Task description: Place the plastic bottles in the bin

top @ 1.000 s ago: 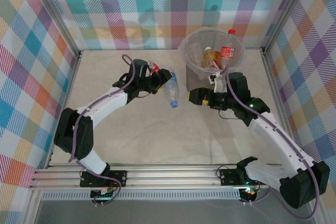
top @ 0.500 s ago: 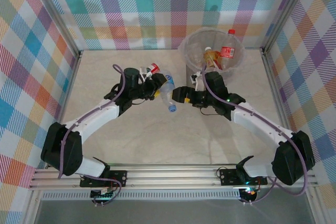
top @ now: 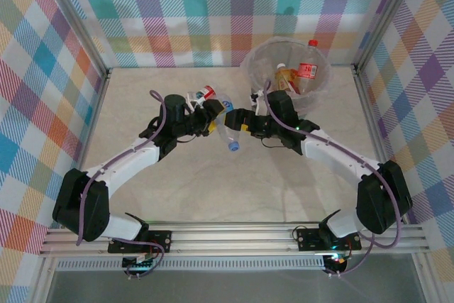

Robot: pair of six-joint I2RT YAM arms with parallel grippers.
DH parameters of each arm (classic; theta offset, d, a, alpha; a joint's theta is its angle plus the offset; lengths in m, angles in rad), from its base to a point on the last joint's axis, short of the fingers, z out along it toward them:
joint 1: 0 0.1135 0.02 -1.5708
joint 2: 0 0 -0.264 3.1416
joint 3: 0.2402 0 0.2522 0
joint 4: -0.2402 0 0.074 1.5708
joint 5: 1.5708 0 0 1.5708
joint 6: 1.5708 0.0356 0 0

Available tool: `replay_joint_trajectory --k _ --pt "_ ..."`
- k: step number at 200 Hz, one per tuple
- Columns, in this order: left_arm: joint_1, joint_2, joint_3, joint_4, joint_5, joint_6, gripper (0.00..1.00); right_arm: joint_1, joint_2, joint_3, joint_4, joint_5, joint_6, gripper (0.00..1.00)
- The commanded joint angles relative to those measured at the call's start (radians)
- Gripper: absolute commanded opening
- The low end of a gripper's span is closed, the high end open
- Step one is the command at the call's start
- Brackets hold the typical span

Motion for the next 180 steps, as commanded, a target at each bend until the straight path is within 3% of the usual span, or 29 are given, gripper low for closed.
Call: replay_joint_trajectory --k 1,90,180 --pt "-0.003 -0.032 -0.011 0.058 0.022 -0.027 0.69 0.008 0.014 0.033 0.044 -0.018 0.017 0.97" --pt "-0.005 -0.031 -0.011 0.067 0.02 -0.04 0.69 0.009 0.057 0.055 0.085 -0.054 0.037 0.92" --pt "-0.013 -0.02 0.004 0.072 0.019 -0.042 0.69 0.009 0.057 0.066 0.084 -0.065 0.041 0.68"
